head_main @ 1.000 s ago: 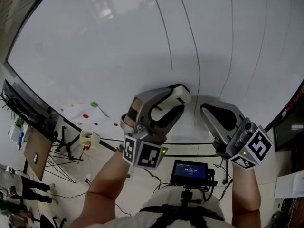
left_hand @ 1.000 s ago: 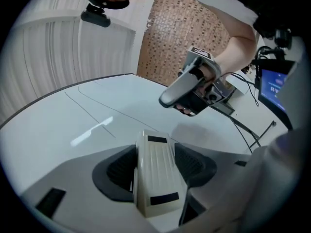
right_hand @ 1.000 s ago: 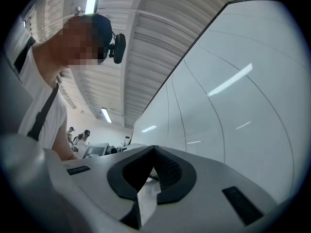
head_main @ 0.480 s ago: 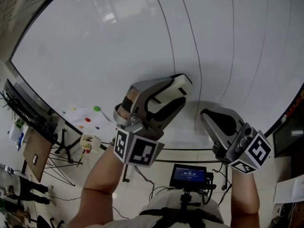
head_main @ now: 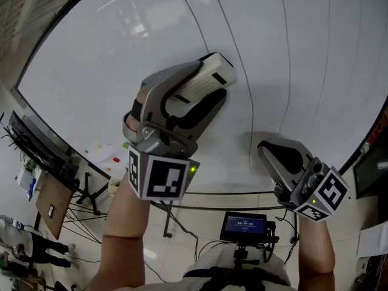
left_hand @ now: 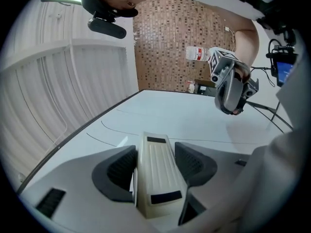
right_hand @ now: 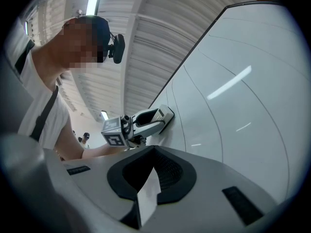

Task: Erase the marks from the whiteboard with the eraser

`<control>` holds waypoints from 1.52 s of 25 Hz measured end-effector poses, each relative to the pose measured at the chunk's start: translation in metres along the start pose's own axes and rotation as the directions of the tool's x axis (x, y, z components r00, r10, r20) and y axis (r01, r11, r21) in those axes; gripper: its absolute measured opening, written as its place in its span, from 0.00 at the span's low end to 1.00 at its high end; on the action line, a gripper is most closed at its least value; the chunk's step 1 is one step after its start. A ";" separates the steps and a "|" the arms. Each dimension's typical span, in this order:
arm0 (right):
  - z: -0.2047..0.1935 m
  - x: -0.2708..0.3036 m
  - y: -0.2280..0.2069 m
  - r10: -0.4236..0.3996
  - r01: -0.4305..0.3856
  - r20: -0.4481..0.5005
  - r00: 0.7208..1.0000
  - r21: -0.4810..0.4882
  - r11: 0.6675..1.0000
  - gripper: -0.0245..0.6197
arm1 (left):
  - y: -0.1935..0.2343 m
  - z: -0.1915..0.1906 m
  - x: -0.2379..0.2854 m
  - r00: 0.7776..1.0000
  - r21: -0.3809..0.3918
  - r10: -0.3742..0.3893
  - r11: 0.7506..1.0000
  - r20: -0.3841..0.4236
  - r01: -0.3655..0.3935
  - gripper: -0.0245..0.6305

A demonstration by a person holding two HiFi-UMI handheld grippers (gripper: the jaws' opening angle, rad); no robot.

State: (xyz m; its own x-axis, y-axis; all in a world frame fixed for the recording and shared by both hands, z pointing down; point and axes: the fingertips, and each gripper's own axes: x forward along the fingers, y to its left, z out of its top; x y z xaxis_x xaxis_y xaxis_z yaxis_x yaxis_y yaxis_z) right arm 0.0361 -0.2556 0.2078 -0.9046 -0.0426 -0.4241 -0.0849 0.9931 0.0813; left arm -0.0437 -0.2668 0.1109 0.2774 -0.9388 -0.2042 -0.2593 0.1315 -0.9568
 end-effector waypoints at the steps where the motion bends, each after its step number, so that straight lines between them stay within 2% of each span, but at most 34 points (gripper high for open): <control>1: 0.000 -0.001 0.000 -0.002 0.002 0.000 1.000 0.002 1.000 0.05 | 0.004 0.001 0.001 1.000 0.001 0.004 1.000 0.001 -0.004 0.47; 9: -0.001 0.002 0.000 0.000 0.000 0.002 1.000 0.005 1.000 0.05 | 0.002 -0.001 0.000 1.000 -0.006 0.023 1.000 0.008 -0.023 0.47; 20: 0.004 0.007 0.004 0.014 -0.014 -0.011 1.000 0.016 1.000 0.05 | -0.059 -0.013 -0.014 0.994 -0.085 -0.104 0.991 0.014 0.105 0.47; 22: 0.001 0.006 0.004 0.018 -0.017 -0.012 1.000 0.024 1.000 0.05 | -0.075 -0.014 -0.015 0.991 -0.070 -0.132 0.989 0.010 0.133 0.47; 26: -0.004 0.005 0.005 0.026 -0.025 -0.018 1.000 0.032 0.999 0.05 | -0.093 -0.014 -0.017 0.985 0.016 -0.175 0.985 0.013 0.174 0.47; 33: 0.008 0.002 0.004 0.022 -0.022 -0.013 1.000 -0.013 1.000 0.05 | -0.088 -0.015 -0.021 0.980 0.088 -0.197 0.977 0.018 0.195 0.47; 38: 0.017 0.005 0.003 0.025 -0.025 -0.010 1.000 -0.034 0.999 0.05 | -0.044 -0.017 -0.014 0.990 0.023 -0.138 0.990 0.041 0.137 0.47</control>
State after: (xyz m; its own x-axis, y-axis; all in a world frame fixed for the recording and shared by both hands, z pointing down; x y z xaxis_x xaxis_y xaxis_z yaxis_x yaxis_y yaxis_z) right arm 0.0389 -0.2511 0.1908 -0.9107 -0.0189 -0.4127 -0.0760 0.9896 0.1225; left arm -0.0522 -0.2646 0.1590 0.3486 -0.9340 -0.0786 -0.1971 0.0089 -0.9804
